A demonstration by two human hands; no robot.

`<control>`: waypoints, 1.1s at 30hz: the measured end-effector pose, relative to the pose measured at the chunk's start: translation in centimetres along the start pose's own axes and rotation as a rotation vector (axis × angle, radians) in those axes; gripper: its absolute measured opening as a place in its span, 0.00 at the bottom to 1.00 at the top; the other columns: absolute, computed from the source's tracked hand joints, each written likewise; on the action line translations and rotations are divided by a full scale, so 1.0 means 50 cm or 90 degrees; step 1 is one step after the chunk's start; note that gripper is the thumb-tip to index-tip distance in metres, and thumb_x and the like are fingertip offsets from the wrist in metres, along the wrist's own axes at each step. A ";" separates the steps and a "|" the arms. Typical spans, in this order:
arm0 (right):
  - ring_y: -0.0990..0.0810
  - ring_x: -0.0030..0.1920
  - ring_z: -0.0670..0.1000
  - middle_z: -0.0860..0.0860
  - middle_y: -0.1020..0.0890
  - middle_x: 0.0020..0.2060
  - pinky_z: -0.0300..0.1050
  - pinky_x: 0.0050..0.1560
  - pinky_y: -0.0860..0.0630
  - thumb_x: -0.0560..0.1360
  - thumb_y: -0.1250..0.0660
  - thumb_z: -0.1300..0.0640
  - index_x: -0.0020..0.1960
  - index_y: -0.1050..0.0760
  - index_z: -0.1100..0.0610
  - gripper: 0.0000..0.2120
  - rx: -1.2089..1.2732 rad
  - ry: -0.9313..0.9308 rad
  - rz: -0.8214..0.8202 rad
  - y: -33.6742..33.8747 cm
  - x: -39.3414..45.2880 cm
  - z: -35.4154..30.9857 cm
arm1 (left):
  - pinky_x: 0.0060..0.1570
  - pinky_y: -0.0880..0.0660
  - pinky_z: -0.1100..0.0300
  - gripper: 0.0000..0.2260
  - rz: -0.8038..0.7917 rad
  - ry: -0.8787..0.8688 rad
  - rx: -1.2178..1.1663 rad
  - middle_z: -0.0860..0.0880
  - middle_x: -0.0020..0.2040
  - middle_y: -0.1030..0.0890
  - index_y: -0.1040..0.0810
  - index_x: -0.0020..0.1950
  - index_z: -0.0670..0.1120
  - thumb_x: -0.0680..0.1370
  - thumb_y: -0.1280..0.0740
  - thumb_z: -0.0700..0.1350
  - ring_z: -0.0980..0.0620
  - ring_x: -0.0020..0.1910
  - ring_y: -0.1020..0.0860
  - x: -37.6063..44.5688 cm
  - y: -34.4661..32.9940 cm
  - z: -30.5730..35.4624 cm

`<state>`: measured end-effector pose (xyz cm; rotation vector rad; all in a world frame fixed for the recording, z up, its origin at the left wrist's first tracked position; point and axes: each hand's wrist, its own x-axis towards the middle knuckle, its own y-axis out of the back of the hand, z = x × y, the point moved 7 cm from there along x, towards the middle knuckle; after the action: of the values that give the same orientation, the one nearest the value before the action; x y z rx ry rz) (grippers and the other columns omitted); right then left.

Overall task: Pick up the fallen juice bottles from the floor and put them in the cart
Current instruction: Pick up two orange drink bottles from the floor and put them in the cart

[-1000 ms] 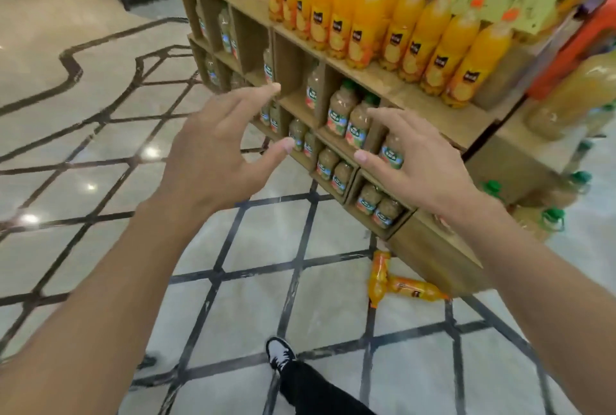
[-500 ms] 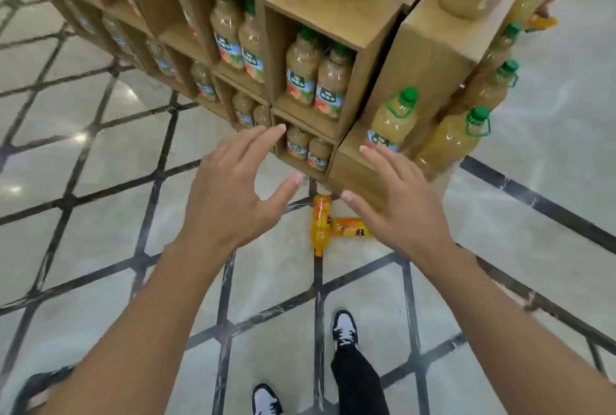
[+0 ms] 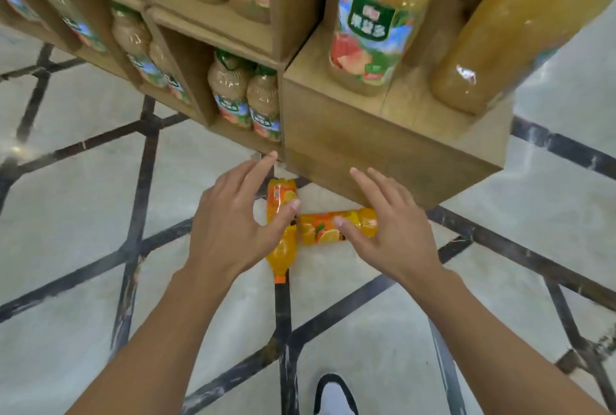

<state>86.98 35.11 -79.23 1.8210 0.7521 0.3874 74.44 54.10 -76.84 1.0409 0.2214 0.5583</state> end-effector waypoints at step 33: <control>0.20 0.51 0.61 0.52 0.23 0.49 0.48 0.44 0.28 0.60 0.25 0.39 0.76 0.51 0.38 0.52 -0.145 -0.075 -0.189 -0.191 0.123 0.112 | 0.65 0.25 0.41 0.44 -0.100 0.310 -0.169 0.46 0.76 0.39 0.53 0.77 0.74 0.75 0.25 0.52 0.39 0.72 0.30 -0.052 -0.239 -0.212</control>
<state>91.93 37.26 -90.71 1.4783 0.8447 0.1614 71.68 56.13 -92.68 0.6127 0.6343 0.6724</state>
